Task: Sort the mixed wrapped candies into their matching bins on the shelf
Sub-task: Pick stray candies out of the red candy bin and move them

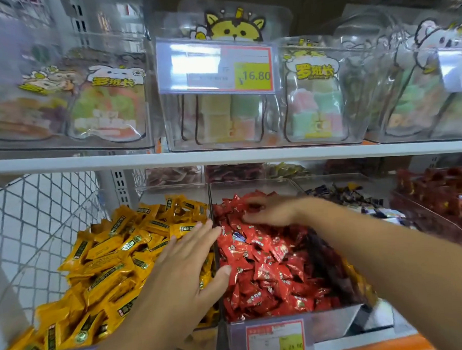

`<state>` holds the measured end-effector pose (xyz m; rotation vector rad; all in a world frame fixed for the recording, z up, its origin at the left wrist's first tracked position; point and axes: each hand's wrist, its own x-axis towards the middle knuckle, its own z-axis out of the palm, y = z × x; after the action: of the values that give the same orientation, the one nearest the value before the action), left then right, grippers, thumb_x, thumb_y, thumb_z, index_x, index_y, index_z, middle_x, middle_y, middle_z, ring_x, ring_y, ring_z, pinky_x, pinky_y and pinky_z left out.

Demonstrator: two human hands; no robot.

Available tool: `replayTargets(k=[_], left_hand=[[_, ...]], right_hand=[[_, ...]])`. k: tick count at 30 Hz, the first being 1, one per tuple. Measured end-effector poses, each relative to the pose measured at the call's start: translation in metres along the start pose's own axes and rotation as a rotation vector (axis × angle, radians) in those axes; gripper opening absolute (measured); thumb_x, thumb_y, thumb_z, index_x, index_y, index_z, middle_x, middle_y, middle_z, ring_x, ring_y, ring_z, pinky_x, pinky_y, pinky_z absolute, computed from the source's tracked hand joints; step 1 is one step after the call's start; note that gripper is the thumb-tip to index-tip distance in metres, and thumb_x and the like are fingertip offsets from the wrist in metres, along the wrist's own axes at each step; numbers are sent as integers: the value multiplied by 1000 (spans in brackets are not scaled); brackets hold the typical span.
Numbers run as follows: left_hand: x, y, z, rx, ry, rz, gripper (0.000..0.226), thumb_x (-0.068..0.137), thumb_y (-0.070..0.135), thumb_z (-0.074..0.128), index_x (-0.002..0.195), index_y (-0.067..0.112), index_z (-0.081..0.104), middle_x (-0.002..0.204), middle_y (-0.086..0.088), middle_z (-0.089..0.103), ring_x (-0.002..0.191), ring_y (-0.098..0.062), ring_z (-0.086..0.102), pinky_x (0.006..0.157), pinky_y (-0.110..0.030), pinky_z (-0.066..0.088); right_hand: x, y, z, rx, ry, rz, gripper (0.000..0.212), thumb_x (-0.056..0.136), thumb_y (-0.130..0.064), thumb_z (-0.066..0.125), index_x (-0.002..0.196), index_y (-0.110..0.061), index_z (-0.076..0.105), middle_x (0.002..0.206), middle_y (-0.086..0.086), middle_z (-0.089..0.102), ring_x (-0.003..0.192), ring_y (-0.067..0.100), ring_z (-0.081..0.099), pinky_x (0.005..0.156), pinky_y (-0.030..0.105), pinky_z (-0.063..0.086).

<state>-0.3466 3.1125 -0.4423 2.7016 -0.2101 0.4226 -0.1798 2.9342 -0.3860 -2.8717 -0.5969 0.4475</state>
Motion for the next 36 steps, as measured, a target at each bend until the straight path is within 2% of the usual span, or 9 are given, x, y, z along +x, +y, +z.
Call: replayTargets(k=[3,7,10,15,19,24,28,32,36], left_hand=[[0,0,-1,13,-8,1,72,74,76,3,143,56,-4,141,44,-19,128,23,-26,111,-18,-14],[0,0,0,15,-7,4,73,75,76,2,144,54,-3,144,42,-17,130,22,-24,112,-19,-13],[-1,-2,1,24,2,10,71,78,76,5,145,54,-2,145,42,-16,130,22,-23,112,-18,-11],[-4,-1,0,19,9,12,78,73,85,-2,144,55,0,145,42,-14,132,22,-20,113,-19,-10],[-5,3,0,-24,46,-12,89,66,89,-7,144,52,10,145,41,-8,131,24,-16,113,-19,-7],[5,11,-10,-19,72,-9,81,75,84,9,141,43,32,146,34,9,131,22,-5,112,-18,-3],[11,10,-14,33,65,-3,52,92,65,26,136,41,40,149,29,20,132,16,4,112,-17,-2],[8,8,-5,-37,86,-39,56,92,65,24,144,46,26,142,35,9,137,14,0,110,-15,-8],[12,0,1,29,110,-40,73,81,72,6,147,46,22,147,34,12,129,25,-10,116,-23,-13]], right_hand=[[5,-3,14,-151,-34,0,62,95,-60,37,150,-38,21,160,5,16,144,27,24,114,34,23],[-21,-12,8,-144,286,-202,31,97,-33,53,126,-24,61,130,2,59,118,19,55,96,26,41],[-29,-26,37,-96,231,-333,32,90,-24,65,122,-21,64,125,1,62,117,18,55,101,28,41],[-32,-6,66,124,429,-287,19,81,-24,73,98,-23,66,106,2,57,101,17,55,83,23,40],[-56,14,39,302,583,-283,22,90,-29,65,110,-21,69,109,-4,66,98,8,57,81,18,38],[-72,64,-2,283,854,-17,23,93,-31,59,106,-18,72,97,11,72,93,26,66,69,28,41],[-71,107,6,-218,776,383,38,93,-42,51,117,-16,64,112,16,66,108,33,56,90,36,41],[-57,53,16,-109,695,-78,29,96,-36,49,110,-20,69,113,9,69,108,29,61,89,33,44],[-24,-27,16,-96,224,-383,42,99,-37,46,139,-26,47,146,2,46,134,21,42,108,28,32]])
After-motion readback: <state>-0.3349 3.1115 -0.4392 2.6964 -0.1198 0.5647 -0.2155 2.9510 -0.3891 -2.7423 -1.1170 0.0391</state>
